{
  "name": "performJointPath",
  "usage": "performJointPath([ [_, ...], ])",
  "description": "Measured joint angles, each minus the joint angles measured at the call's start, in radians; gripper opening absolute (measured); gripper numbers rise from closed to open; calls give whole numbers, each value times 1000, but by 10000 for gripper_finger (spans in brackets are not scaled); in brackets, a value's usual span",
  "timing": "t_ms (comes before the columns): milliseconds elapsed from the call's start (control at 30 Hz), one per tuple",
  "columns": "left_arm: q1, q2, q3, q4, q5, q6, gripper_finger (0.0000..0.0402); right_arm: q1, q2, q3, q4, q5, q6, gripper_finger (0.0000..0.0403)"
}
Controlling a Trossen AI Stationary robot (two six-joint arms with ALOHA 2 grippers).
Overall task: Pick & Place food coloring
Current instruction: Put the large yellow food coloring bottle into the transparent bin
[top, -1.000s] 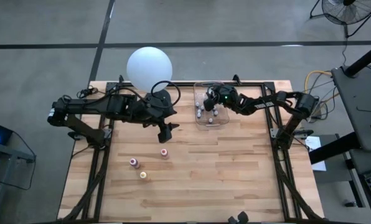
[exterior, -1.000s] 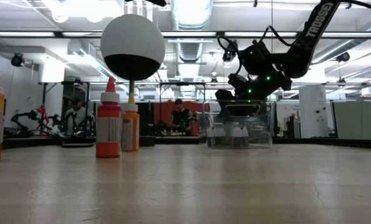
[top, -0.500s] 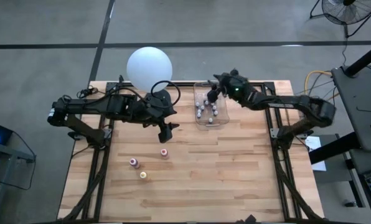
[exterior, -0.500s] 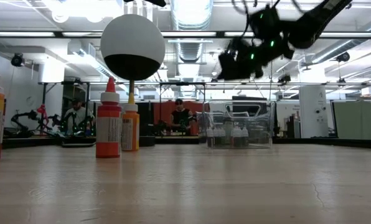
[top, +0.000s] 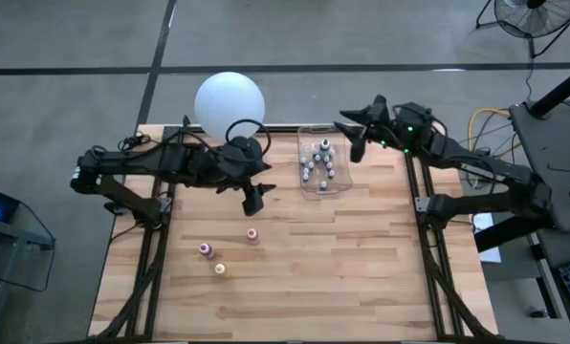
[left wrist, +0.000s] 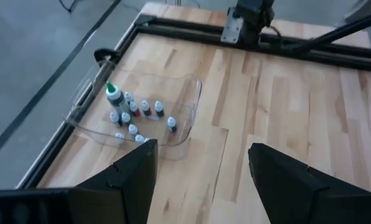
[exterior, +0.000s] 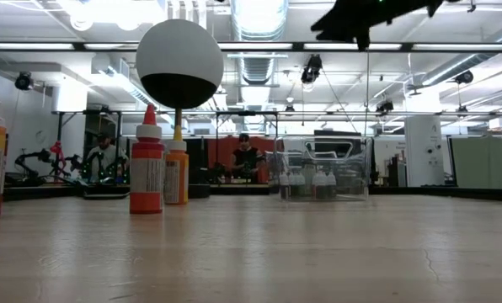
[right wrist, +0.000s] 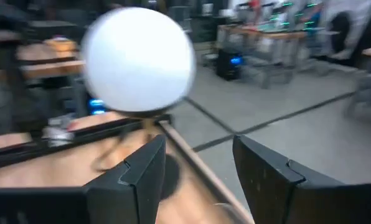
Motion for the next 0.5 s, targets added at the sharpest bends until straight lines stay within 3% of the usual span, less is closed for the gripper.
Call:
performJointPath([
  [233,-1,-23,0,61,20,41,222,46,-42,55,-75,-208,120,178],
  [400,-4,-40,-12,81,70,52,222,119,-42,73,-76,-217,167,178],
  [500,-8,-84,-82,169,94,61,222,162,-41,76,-75,-217,157,178],
])
